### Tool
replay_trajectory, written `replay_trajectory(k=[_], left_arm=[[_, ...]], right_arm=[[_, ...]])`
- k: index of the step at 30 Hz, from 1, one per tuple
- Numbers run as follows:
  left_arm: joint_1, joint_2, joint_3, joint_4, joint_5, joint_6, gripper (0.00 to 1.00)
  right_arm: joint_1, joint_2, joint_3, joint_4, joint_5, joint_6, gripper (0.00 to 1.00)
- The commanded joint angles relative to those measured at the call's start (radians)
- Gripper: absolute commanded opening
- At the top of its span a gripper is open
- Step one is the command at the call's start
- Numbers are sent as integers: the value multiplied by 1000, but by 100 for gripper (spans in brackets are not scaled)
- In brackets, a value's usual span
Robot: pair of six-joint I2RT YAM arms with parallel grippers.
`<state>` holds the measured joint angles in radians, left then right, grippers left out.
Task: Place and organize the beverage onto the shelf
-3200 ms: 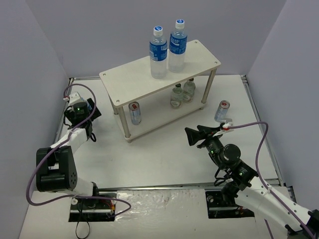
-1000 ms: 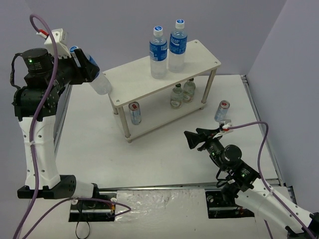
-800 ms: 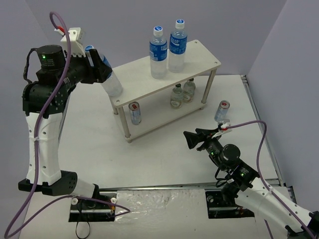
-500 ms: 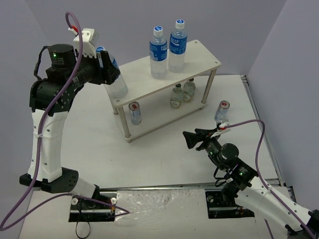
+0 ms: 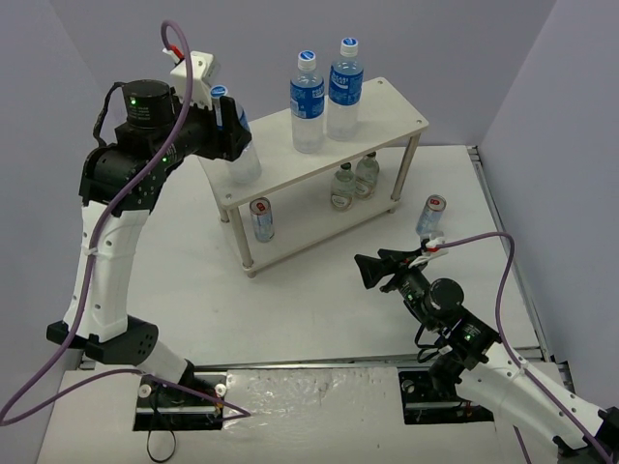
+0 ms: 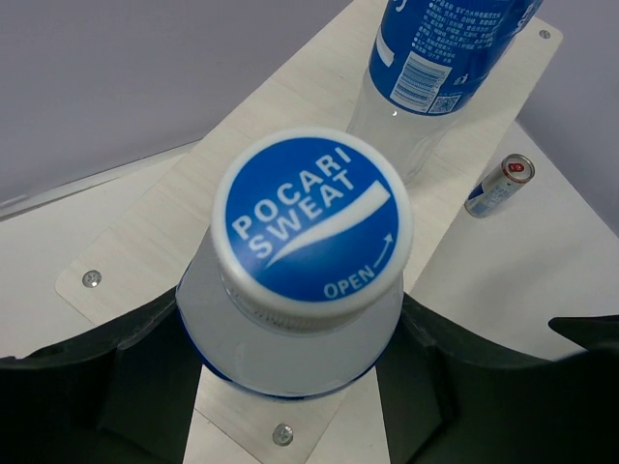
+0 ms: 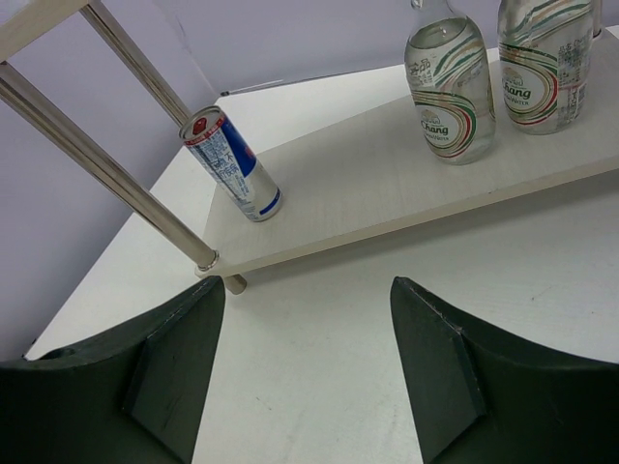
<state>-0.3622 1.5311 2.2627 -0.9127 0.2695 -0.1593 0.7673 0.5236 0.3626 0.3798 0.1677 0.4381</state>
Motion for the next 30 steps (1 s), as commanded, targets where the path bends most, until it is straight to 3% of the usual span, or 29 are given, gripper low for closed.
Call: replay_trajectory(k=[1,12,17,30], left_arm=[[-23,-8,49,83,-35,24,19],[-58,31,40,101,-69,58,39],[-61,15,-18,143,-70,63,60],[-69,11,-68,187,-59,55,68]], right_arm=[[7,3,9,70,4,-6,65],[7,13,6,79,15,-9,65],[7,19,7,80,18,-10,65],[7,12,6,76,24,-10,66]])
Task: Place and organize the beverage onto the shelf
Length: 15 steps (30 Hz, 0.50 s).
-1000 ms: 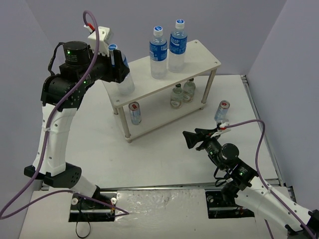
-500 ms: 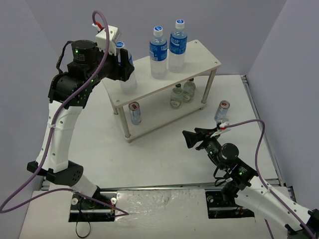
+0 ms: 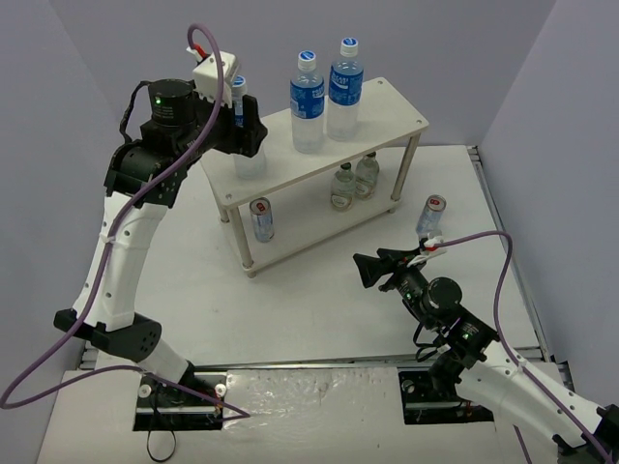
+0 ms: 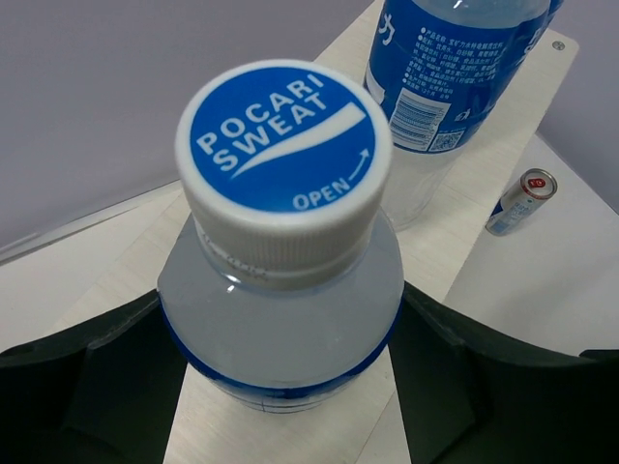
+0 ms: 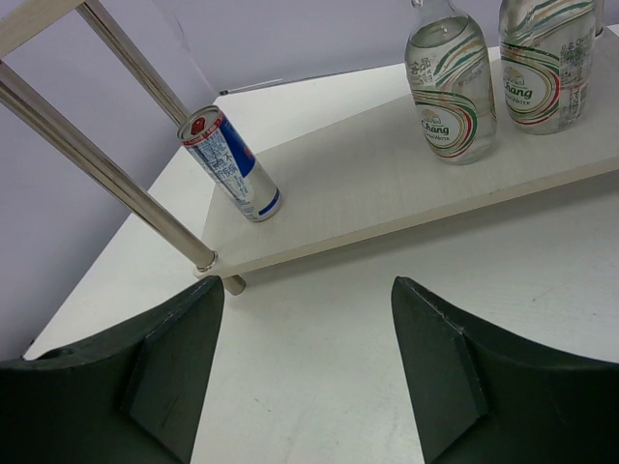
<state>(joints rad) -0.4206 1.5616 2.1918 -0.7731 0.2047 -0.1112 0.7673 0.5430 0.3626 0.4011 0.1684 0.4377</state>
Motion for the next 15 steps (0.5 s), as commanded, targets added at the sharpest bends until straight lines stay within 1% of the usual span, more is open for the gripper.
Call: replay_trajectory(k=[1,3,4,7,10,13,15], left_arm=[[-10,-24,-4,49,4,7,73],[-10,-34,-15,58,4,7,79],[-10,-46,-29,64,4,7,85],[-10,-77,-61,81,9,2,91],[-10,-106,-82,74,6,-2,93],[-10,-144,-136,70,-4,-4,94],[-10,-181,-203,86,-2,-5,95]], right_arm=[[7,-8,6,54,23,-10,66],[7,-5,6,54,23,-10,66],[7,-5,6,54,23,-10,66],[6,-3,7,53,22,-10,66],[7,-8,7,48,25,-8,66],[6,-15,7,44,22,-5,66],[6,-17,7,44,19,-4,66]])
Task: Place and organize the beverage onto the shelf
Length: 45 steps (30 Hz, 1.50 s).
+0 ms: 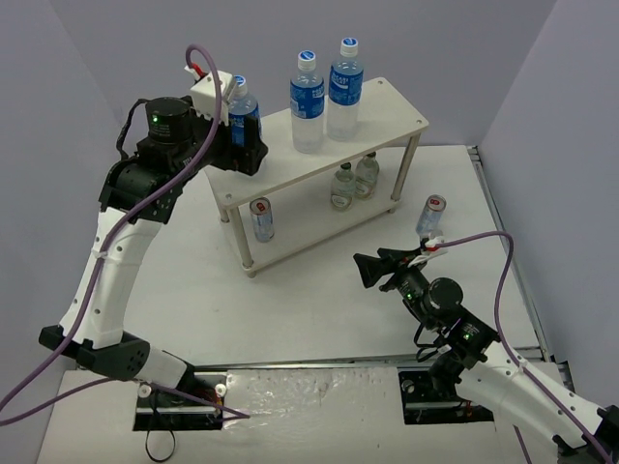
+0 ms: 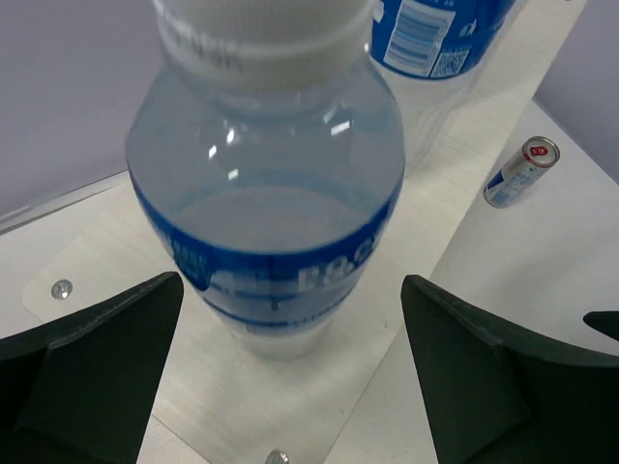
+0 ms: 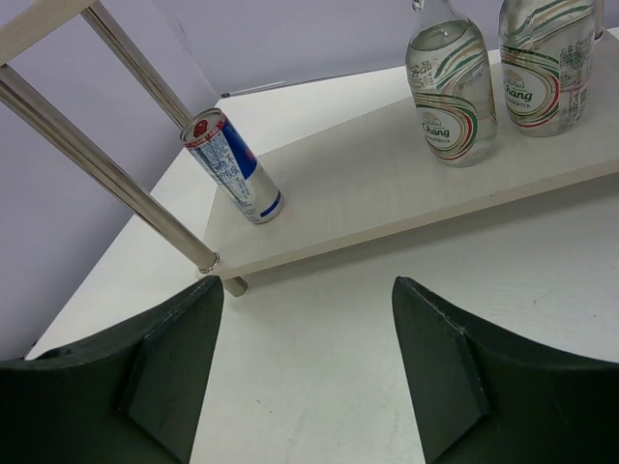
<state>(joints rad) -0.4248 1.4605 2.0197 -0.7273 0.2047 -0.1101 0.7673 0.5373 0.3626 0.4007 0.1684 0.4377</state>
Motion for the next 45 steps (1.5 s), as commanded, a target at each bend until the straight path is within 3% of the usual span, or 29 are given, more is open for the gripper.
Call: replay_trajectory(k=[1,8,11,16,23,45], left_arm=[[-6,-91,-53,43,2,-7,95],[-6,-178,-216,84,-8,-8,94],[-6,-189,-245,104,-10,-5,85],[-6,-169,-253,129,-25,12,56],[-6,-149,-280,184,-47,30,45],[-8,-26,-256,295,5,43,44]], right_arm=[[7,-13,9,41,19,-2,66],[7,-28,16,23,8,4,66],[6,-45,15,15,8,6,67],[7,-56,15,7,14,7,67],[7,-34,15,20,17,3,67],[7,20,10,52,43,-13,67]])
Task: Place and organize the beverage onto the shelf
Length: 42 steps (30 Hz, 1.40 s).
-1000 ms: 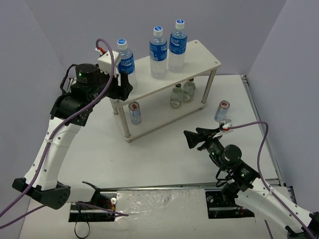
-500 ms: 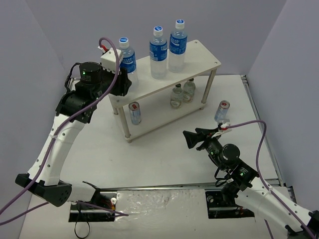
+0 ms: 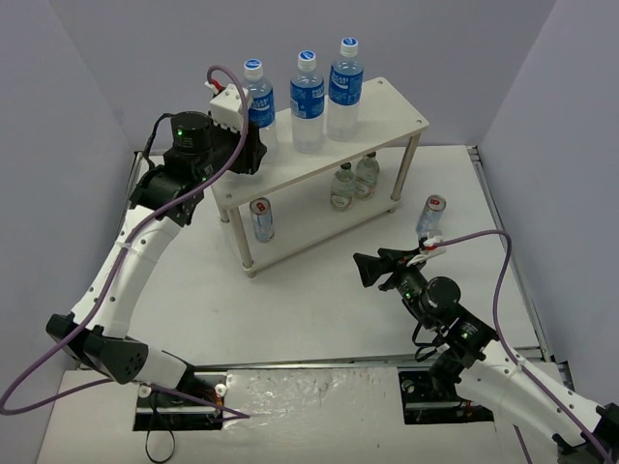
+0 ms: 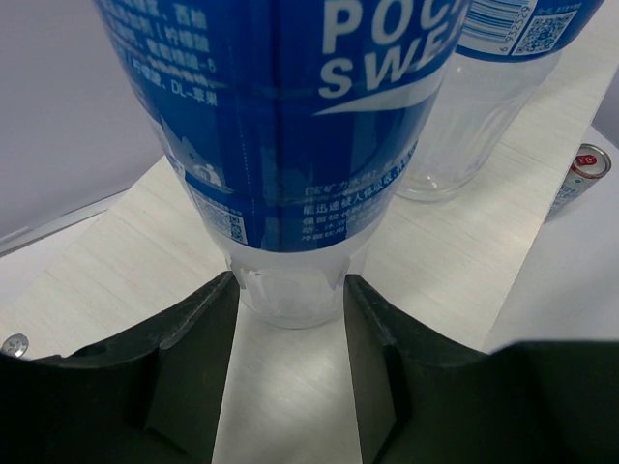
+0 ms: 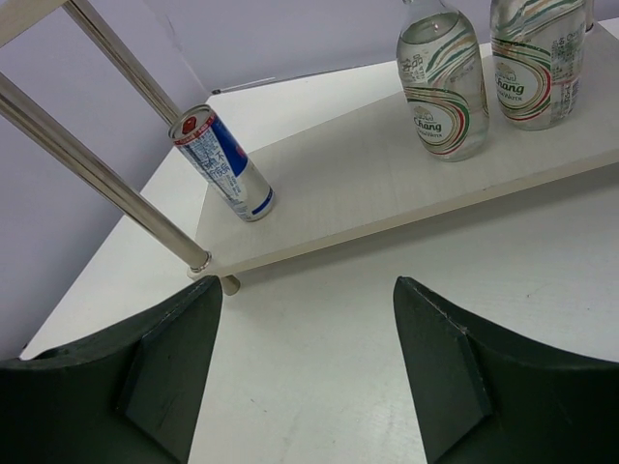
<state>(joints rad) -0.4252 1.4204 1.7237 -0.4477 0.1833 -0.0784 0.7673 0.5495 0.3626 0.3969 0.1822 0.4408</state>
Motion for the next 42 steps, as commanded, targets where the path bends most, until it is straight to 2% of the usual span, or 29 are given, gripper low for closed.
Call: replay_trajectory(k=[1,17,21,25,28,29,31,32,35,39,42], left_arm=[[-9,15,43,20,30,11,44],[-32,28,56,21,36,2,45],[-32,-9,54,4,13,6,54],[-32,-70,59,-23,-39,0,78],[-32,-112,66,-66,-71,0,86],[-30,-123,66,-75,-76,-1,92],[-32,-158,65,-112,-90,-15,97],[-32,-172,56,-124,-96,-24,94],[-32,-227,10,-157,-73,-79,94],[-96,-300,-180,-154,-90,-161,94],[-154,-377,-336,-97,-125,-196,94]], right_arm=[[7,9,10,56,30,-16,67],[7,9,7,53,34,-16,67],[7,12,13,46,36,-24,68],[7,17,24,34,40,-34,71],[7,15,35,19,57,-50,73],[7,15,38,7,77,-54,73],[4,15,55,-6,101,-71,74],[6,18,64,-22,135,-79,74],[3,33,110,-47,212,-117,75],[-19,143,229,-133,370,-183,78],[-120,255,320,-187,361,-208,80]])
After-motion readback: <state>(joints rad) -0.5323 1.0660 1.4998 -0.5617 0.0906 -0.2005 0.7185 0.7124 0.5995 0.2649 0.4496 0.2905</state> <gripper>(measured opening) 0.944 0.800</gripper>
